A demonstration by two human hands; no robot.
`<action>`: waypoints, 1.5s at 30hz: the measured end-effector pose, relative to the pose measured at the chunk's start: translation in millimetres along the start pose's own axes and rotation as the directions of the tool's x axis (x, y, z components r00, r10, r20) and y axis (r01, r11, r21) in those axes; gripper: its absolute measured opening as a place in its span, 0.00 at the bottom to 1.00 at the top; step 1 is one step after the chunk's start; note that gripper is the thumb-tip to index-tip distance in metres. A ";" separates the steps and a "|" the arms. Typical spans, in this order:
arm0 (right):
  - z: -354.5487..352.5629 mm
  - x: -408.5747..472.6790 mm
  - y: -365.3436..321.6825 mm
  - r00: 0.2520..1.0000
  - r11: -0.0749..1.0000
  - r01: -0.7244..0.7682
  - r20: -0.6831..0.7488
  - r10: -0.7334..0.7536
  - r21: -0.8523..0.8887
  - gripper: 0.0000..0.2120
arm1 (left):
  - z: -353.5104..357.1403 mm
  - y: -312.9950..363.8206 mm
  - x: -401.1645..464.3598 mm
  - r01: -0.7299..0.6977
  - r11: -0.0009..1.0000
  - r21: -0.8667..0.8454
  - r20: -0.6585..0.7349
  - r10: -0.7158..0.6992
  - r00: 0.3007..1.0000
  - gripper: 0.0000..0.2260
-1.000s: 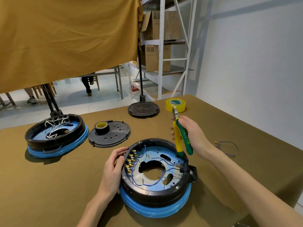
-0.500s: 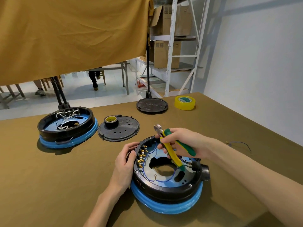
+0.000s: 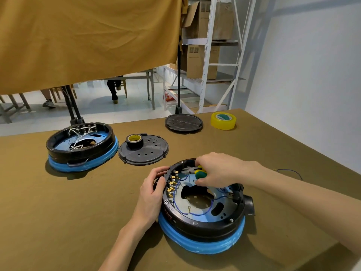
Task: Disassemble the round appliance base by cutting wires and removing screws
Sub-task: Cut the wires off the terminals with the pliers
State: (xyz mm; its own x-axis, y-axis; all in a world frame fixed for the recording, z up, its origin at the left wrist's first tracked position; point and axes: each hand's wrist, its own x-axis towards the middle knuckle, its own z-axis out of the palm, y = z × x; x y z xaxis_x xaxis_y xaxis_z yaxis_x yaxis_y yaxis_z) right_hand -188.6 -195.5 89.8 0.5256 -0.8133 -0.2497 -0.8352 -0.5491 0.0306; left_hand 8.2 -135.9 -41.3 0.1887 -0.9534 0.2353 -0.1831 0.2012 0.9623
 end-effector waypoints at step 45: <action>15.5 18.0 -5.1 0.989 0.989 0.145 -0.013 -0.146 -0.027 0.18 | 1.7 -6.2 2.5 -0.053 0.996 -0.073 -0.019 0.052 0.998 0.16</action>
State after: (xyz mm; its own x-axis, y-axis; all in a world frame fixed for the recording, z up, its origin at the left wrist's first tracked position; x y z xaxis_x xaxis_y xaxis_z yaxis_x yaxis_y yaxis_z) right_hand -177.4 -204.4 70.2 0.6436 -0.7271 -0.2390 -0.7454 -0.6664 0.0202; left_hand 8.2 -139.9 -46.8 0.1976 -0.9373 0.2872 -0.1222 0.2671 0.9559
